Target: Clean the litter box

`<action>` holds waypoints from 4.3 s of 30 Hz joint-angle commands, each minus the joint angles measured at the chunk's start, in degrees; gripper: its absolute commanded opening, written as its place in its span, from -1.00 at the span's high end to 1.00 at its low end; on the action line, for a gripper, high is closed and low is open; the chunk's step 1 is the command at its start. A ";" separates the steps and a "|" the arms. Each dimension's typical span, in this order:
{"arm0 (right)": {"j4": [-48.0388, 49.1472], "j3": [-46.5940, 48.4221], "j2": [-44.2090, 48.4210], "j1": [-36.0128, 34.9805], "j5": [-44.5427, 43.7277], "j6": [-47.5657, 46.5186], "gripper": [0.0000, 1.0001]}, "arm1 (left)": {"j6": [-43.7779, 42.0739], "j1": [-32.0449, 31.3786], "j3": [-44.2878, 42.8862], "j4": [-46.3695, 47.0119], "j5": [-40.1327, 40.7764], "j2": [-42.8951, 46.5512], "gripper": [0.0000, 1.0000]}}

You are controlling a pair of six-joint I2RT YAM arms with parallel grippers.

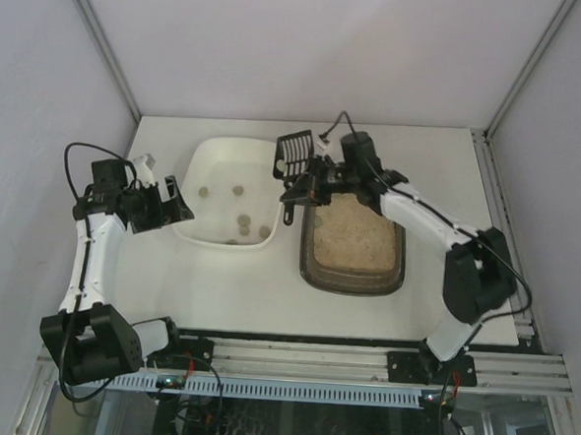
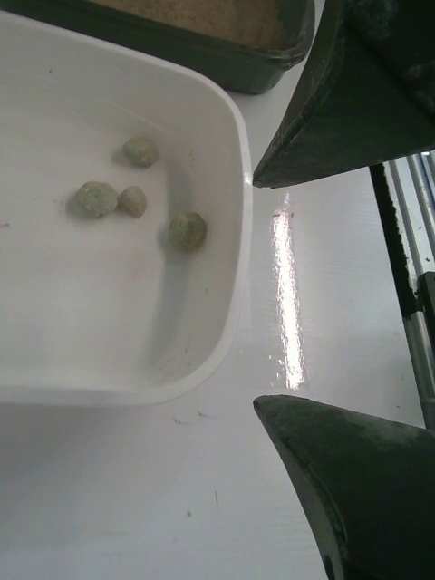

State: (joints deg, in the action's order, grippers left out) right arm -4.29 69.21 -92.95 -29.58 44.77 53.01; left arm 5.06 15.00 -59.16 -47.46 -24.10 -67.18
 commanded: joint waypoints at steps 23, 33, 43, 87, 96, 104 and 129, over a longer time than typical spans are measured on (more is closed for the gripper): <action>-57.40 59.43 -37.45 -25.94 -72.13 -43.73 1.00 | -2.80 8.13 -2.04 -0.19 -9.94 -1.36 -0.99; -43.90 48.60 -19.60 -26.36 -67.06 -40.58 1.00 | 1.61 8.19 -1.16 2.03 -4.96 0.45 -0.99; -47.72 29.37 -0.52 -14.92 -38.70 -28.37 1.00 | 10.68 -9.46 -14.57 4.18 10.69 -2.44 -0.99; -62.54 18.34 -19.41 10.16 -4.17 -27.11 1.00 | 50.19 -40.12 -30.63 16.96 7.40 -40.33 -0.98; -59.30 20.31 -22.51 8.08 -1.44 -26.08 1.00 | 50.54 -41.84 -28.45 18.54 6.72 -41.57 -0.97; -55.22 17.86 -23.57 7.70 3.21 -26.34 1.00 | 51.56 -42.40 -27.34 20.00 6.52 -42.39 -0.97; -36.97 7.20 -23.60 7.28 20.39 -22.85 1.00 | 56.55 -48.40 -21.62 27.95 5.90 -42.68 -0.97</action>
State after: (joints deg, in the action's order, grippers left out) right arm -48.31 78.08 -115.50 -19.53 56.75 28.40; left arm 59.99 -31.77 -80.73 -23.46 -16.23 -109.95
